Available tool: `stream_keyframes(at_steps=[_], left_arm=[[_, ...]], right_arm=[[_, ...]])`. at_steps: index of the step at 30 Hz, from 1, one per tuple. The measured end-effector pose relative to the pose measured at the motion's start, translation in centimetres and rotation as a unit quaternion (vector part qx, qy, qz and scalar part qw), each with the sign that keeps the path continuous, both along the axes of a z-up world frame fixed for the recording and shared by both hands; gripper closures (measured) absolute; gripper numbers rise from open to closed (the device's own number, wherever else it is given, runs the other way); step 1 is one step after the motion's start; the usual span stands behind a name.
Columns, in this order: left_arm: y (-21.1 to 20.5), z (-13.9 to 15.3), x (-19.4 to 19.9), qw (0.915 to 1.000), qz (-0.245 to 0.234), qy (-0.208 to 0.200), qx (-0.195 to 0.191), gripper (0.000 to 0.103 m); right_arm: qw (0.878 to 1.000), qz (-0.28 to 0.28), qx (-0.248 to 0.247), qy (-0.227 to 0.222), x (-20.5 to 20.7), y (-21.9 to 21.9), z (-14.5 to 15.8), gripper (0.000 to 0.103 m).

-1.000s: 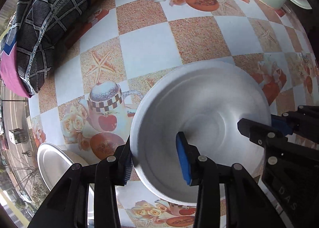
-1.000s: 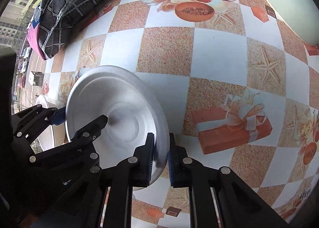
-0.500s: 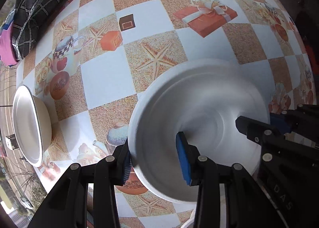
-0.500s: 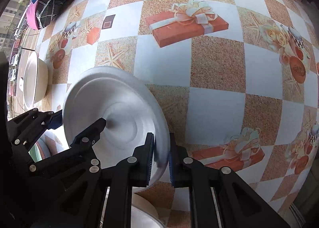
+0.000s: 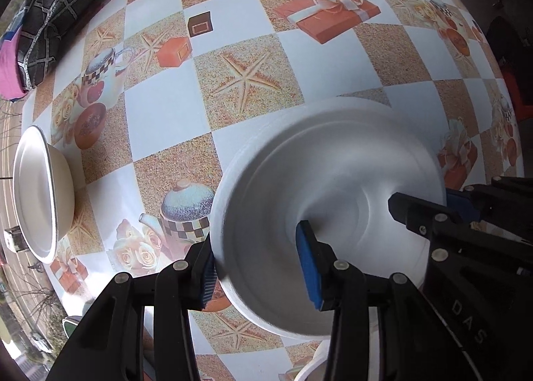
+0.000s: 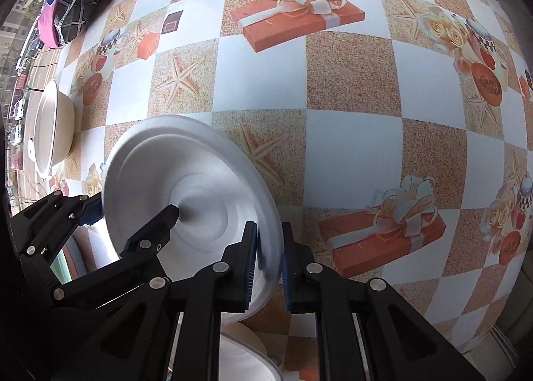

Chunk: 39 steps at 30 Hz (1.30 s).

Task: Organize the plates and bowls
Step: 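Carry the second bowl onto the first white bowl and release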

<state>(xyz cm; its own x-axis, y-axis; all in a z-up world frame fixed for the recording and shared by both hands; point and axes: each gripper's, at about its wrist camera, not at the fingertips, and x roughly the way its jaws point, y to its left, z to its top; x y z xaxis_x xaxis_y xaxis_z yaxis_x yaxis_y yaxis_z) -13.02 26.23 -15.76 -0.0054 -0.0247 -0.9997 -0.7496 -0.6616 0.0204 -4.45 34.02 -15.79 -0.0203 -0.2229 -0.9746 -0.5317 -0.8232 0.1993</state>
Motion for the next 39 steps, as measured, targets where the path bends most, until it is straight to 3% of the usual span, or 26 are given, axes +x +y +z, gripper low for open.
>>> stream_keyframes(at_steps=[7, 15, 21, 30, 39], left_arm=[[-2.9, 0.6, 3.5, 0.9995, 0.022, -0.014, 0.018, 0.058], [-4.7, 5.5, 4.0, 0.9991, 0.011, 0.02, 0.036, 0.057], [-5.6, 8.2, 6.8, 0.9985, -0.016, 0.022, 0.049, 0.054], [-6.4, 6.7, 12.0, 0.9957, -0.087, -0.022, 0.024, 0.053], [-6.4, 5.2, 12.2, 0.9935, -0.094, -0.061, 0.019, 0.051]], right_arm=[[1.0, 0.001, 0.001, -0.012, 1.2, -1.2, 0.3, 0.089], [1.0, 0.009, 0.011, 0.019, 1.4, -1.9, 4.4, 0.088], [1.0, 0.021, 0.008, 0.019, 4.1, -3.4, 7.1, 0.087], [1.0, 0.001, -0.014, -0.023, 9.9, -5.9, 5.9, 0.087], [0.999, -0.012, -0.021, -0.044, 11.0, -6.3, 4.7, 0.087]])
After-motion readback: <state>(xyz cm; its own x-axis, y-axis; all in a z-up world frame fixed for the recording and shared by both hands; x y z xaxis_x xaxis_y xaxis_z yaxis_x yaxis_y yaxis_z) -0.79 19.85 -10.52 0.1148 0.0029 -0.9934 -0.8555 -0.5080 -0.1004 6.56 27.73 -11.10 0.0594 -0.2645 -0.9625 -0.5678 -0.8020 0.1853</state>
